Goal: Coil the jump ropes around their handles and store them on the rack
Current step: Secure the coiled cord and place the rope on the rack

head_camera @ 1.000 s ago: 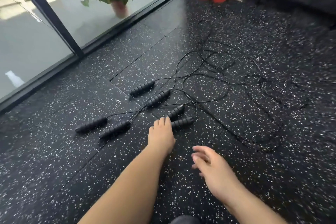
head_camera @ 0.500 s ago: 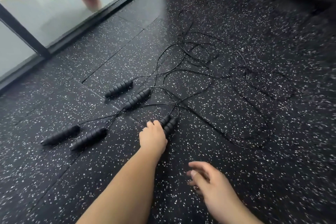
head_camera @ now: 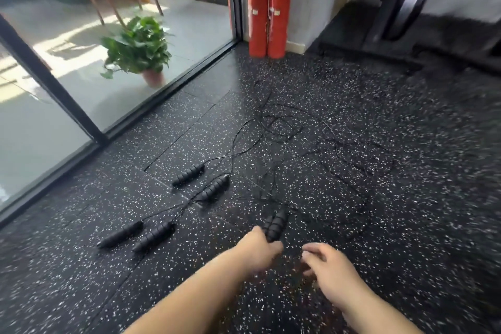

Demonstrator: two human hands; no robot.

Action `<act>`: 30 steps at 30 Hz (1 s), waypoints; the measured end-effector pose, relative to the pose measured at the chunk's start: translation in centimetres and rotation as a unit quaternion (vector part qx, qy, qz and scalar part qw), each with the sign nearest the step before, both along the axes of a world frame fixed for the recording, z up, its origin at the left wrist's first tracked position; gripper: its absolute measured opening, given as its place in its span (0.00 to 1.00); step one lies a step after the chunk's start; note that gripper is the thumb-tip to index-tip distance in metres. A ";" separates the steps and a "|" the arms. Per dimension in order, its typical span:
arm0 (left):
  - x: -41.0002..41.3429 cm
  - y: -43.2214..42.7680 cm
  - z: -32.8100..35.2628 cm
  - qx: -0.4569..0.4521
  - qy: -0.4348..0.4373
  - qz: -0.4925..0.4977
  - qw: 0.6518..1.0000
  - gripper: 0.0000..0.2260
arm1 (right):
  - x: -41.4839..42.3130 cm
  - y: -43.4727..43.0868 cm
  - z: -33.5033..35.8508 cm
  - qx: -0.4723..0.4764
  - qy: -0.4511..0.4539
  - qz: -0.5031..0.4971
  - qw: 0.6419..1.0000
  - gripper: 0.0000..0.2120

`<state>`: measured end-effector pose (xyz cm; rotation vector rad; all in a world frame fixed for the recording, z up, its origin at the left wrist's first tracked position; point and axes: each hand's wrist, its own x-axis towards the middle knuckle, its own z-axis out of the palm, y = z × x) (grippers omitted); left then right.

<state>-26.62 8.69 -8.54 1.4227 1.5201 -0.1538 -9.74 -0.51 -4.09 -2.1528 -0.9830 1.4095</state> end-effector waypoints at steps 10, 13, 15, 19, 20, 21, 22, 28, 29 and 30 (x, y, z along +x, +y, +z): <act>3.7 0.2 24.2 0.083 -0.207 0.080 0.971 0.14 | 4.0 -6.5 13.9 0.160 0.125 -0.167 0.965 0.09; 5.5 -1.0 31.9 0.203 -0.323 0.062 0.922 0.07 | 5.5 -9.2 16.5 0.193 0.161 -0.216 0.943 0.10; 6.6 -3.2 35.6 0.241 -0.392 0.063 0.886 0.06 | 6.4 -10.5 17.9 0.222 0.180 -0.247 0.926 0.10; 8.9 -8.7 34.9 0.218 -0.361 0.016 0.907 0.12 | 7.9 -12.2 20.4 0.297 0.220 -0.272 0.888 0.13; 9.6 -10.2 33.4 0.204 -0.338 -0.003 0.919 0.11 | 8.4 -12.5 20.9 0.306 0.237 -0.277 0.879 0.16; 10.3 -11.5 31.8 0.193 -0.317 -0.016 0.929 0.12 | 8.8 -12.6 21.4 0.309 0.262 -0.282 0.870 0.20; 10.9 -12.8 30.2 0.191 -0.298 -0.027 0.935 0.14 | 9.3 -12.7 21.6 0.310 0.291 -0.287 0.858 0.24; 12.7 -16.4 24.1 0.306 -0.186 -0.109 0.927 0.26 | 11.7 -12.6 21.6 0.285 0.352 -0.303 0.838 0.21; 12.9 -16.3 23.7 0.323 -0.176 -0.122 0.922 0.27 | 11.9 -12.5 21.2 0.291 0.341 -0.302 0.841 0.18; 13.1 -16.1 23.6 0.340 -0.168 -0.136 0.915 0.28 | 12.0 -12.4 20.7 0.301 0.321 -0.302 0.845 0.16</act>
